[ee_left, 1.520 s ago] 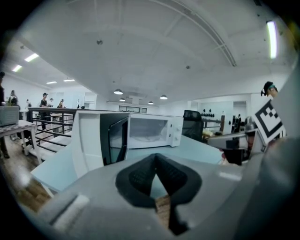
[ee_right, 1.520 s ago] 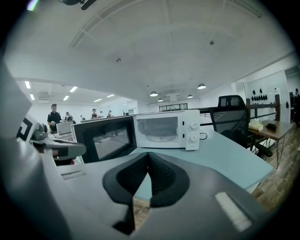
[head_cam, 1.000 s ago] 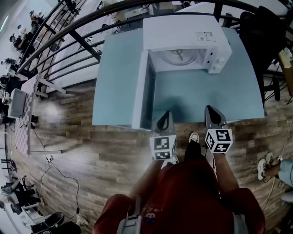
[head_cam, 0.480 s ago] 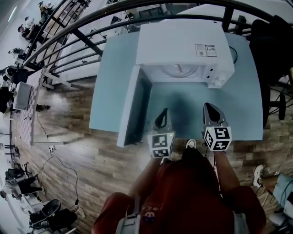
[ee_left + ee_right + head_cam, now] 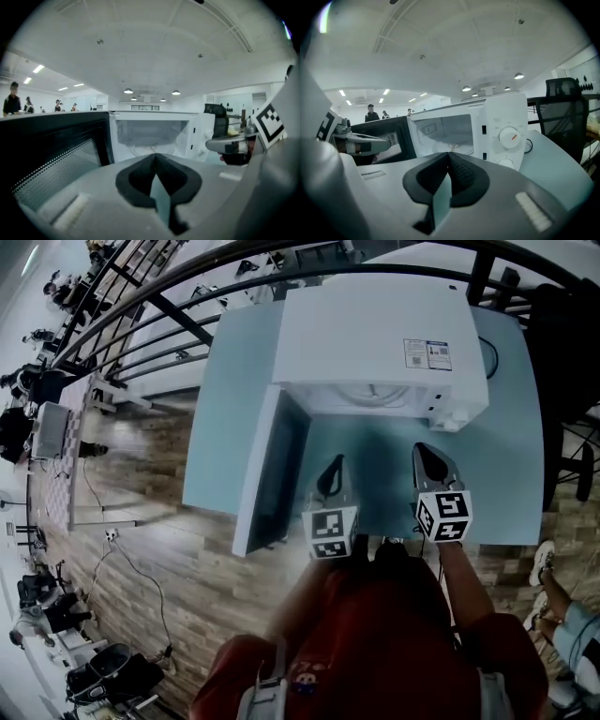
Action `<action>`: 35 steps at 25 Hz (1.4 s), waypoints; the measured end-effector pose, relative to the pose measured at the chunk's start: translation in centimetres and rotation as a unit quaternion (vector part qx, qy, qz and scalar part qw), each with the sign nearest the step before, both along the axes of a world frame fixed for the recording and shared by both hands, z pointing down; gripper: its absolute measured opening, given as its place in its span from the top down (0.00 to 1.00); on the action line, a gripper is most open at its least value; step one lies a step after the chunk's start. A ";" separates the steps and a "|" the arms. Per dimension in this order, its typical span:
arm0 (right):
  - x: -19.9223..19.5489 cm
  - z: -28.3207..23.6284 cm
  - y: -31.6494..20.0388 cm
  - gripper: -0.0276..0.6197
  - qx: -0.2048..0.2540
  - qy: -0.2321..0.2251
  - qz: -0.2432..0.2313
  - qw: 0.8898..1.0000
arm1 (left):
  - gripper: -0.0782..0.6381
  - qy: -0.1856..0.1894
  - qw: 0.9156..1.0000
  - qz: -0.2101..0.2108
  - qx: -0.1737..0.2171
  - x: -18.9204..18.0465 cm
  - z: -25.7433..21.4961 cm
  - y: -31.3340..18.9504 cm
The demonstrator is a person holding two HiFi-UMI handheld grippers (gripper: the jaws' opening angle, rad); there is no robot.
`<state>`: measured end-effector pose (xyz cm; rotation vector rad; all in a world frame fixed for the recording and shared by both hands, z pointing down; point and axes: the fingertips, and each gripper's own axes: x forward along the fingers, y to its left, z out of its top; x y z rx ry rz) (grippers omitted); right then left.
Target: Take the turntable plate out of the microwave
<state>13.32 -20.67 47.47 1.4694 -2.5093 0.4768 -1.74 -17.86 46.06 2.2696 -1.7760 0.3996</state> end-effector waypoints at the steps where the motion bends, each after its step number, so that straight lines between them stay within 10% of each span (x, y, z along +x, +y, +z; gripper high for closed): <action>1: -0.2 0.1 -0.5 0.96 -0.001 0.000 0.002 1.000 | 0.89 0.002 1.000 0.002 -0.002 -0.1 0.2 -0.5; 25: -7.0 4.3 -7.0 0.88 -0.014 0.095 -0.045 0.994 | 0.89 0.024 0.999 0.038 -0.026 -3.7 3.2 -6.9; 35: -10.8 8.3 -9.4 0.75 0.001 0.250 -0.133 0.959 | 0.89 0.028 0.998 0.035 -0.040 -5.2 4.7 -6.8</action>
